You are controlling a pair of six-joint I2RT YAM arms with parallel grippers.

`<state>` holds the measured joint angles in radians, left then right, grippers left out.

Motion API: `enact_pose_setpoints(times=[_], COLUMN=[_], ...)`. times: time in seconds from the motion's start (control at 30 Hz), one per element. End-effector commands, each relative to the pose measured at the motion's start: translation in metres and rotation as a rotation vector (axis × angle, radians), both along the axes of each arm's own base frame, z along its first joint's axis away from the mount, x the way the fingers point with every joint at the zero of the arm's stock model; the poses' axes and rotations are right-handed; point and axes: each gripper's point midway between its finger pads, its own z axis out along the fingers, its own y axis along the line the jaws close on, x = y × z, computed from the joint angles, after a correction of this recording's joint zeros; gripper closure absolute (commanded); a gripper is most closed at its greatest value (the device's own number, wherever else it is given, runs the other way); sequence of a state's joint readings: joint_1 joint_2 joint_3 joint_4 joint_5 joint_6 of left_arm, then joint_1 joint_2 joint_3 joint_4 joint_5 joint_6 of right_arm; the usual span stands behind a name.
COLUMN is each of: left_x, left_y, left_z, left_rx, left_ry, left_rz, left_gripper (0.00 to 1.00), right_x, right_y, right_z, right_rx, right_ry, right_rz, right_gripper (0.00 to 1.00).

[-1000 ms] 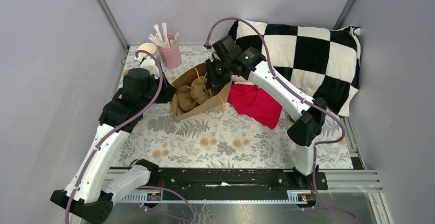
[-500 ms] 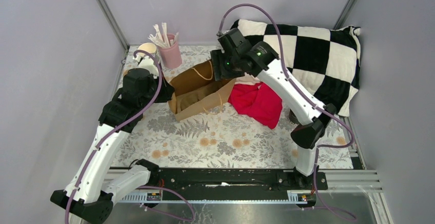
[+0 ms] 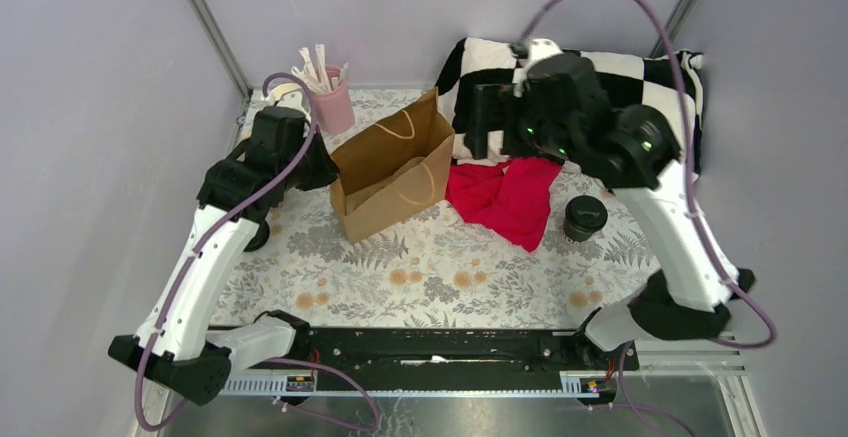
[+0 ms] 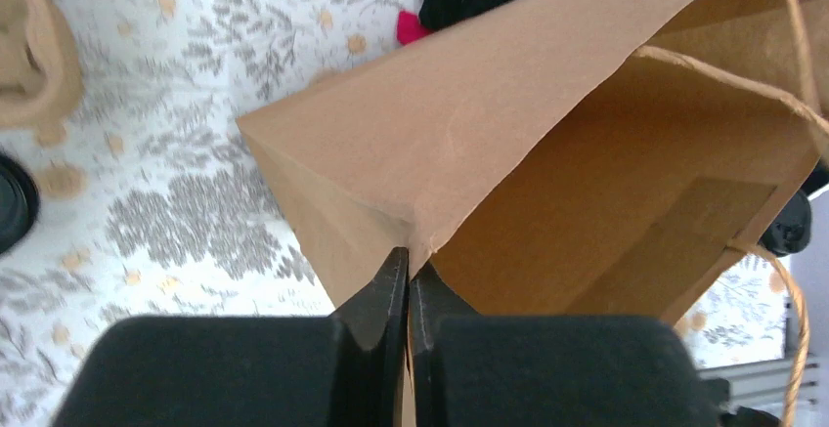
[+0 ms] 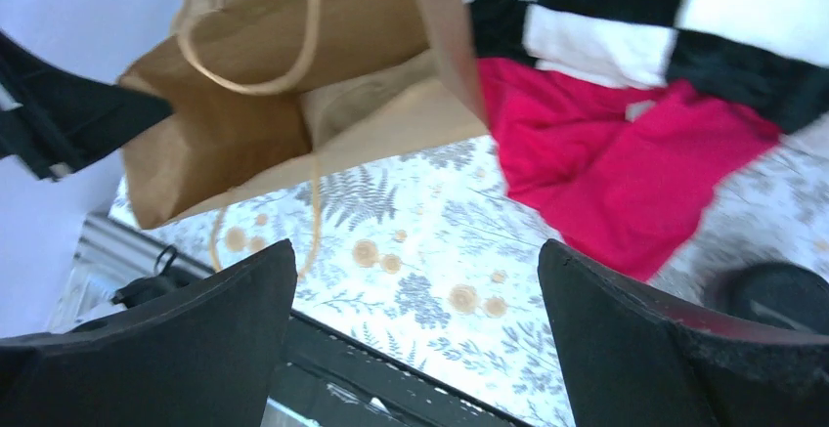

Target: Pack the takeout coffee

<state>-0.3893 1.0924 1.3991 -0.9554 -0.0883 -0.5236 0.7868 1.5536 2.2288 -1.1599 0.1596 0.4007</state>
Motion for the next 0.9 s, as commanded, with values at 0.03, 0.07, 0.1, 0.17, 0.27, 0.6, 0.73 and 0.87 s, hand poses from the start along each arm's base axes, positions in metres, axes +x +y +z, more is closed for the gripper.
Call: enact_pose_setpoints(times=[0.03,0.07,0.1,0.17,0.27,0.6,0.73,0.87], left_x=[-0.028,-0.029,-0.033,-0.038,-0.041,-0.022,-0.012,-0.010], left_y=[-0.007,-0.011,-0.015,-0.017,-0.016,0.018,0.024,0.035], left_z=[-0.003,-0.002,-0.003,-0.001,0.009,0.048,0.069,0.060], left_rx=[-0.076,-0.094,-0.111,-0.125,-0.133,-0.018,0.018,0.069], left_ry=[0.210,0.231,0.257,0.282,0.260,0.074,0.022,0.050], left_rz=[0.039,0.029,0.013,0.008,0.000,0.114,0.135,0.180], left_gripper=[0.90,0.90,0.90,0.82,0.64,0.22,0.17,0.13], right_x=[-0.003,-0.006,-0.007,-0.011,-0.013,-0.007,0.014,0.058], right_y=[-0.041,-0.033,-0.023,0.002,0.016,-0.057,-0.020,0.009], right_z=[-0.019,-0.024,-0.029,-0.039,-0.047,-0.065,-0.051,-0.037], right_rx=[-0.054,-0.020,0.023,0.101,0.116,-0.341,-0.277,-0.273], right_ry=[0.013,0.044,0.080,0.156,0.215,0.062,-0.028,-0.116], right_rz=[-0.193,-0.180,-0.173,-0.124,-0.092,-0.067,0.049,0.042], right_gripper=[0.00,0.00,0.00,0.00,0.00,0.00,0.00,0.00])
